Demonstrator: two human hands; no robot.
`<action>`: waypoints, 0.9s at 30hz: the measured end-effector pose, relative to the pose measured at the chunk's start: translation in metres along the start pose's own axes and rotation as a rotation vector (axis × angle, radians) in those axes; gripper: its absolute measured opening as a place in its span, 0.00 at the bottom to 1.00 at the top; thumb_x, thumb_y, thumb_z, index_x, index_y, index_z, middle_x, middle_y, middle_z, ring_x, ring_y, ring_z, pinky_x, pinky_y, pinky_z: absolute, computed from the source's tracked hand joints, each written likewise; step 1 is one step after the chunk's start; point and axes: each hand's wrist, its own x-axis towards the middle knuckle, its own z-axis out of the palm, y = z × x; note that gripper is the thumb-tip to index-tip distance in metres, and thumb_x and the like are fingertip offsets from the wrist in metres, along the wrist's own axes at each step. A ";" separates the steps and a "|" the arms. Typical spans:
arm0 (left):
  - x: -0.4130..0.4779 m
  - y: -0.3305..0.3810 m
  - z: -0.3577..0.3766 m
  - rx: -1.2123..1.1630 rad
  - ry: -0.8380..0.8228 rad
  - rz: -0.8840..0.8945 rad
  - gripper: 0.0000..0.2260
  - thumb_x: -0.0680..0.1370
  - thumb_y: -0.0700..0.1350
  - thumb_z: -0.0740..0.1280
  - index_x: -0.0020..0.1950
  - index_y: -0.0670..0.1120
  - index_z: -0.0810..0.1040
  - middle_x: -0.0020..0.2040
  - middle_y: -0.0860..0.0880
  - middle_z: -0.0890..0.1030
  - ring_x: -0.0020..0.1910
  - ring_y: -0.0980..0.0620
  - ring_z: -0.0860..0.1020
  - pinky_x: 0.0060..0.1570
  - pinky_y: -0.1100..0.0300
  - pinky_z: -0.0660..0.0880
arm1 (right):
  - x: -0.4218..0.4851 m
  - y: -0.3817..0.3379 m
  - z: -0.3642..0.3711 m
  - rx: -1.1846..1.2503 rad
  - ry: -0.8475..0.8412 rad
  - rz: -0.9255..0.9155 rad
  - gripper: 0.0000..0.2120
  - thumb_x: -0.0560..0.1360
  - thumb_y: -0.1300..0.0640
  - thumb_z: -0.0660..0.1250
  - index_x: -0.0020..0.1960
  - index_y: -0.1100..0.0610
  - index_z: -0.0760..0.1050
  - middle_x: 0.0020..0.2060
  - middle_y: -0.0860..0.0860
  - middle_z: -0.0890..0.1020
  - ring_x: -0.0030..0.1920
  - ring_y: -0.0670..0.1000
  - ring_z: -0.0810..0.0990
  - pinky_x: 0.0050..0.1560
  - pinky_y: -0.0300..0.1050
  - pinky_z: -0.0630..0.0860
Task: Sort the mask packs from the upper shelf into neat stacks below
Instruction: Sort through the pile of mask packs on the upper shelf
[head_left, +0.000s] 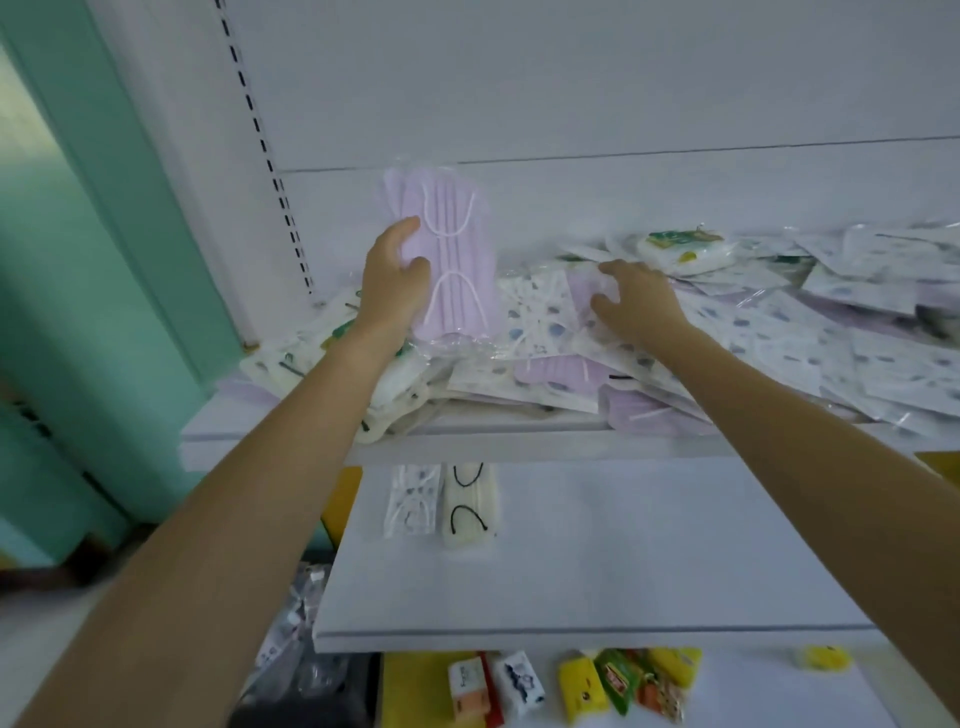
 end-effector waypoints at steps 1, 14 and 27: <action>-0.006 0.003 -0.001 -0.006 0.003 0.004 0.24 0.76 0.32 0.54 0.72 0.47 0.66 0.72 0.50 0.66 0.70 0.51 0.67 0.70 0.56 0.64 | -0.005 -0.004 0.001 0.018 0.010 -0.036 0.22 0.77 0.55 0.59 0.71 0.57 0.65 0.69 0.58 0.68 0.68 0.58 0.66 0.68 0.50 0.62; -0.196 -0.002 -0.063 -0.028 0.380 -0.050 0.24 0.74 0.28 0.57 0.68 0.45 0.70 0.67 0.54 0.69 0.53 0.73 0.70 0.45 0.84 0.65 | -0.158 -0.112 0.036 0.703 0.036 -0.719 0.20 0.78 0.60 0.59 0.68 0.63 0.67 0.62 0.57 0.75 0.62 0.50 0.71 0.61 0.34 0.62; -0.443 -0.261 -0.105 0.077 0.508 -0.793 0.16 0.75 0.34 0.64 0.63 0.41 0.74 0.58 0.44 0.76 0.49 0.50 0.76 0.42 0.71 0.73 | -0.370 -0.065 0.290 0.398 -0.971 -0.440 0.22 0.78 0.62 0.60 0.71 0.60 0.64 0.68 0.57 0.68 0.68 0.55 0.67 0.63 0.35 0.59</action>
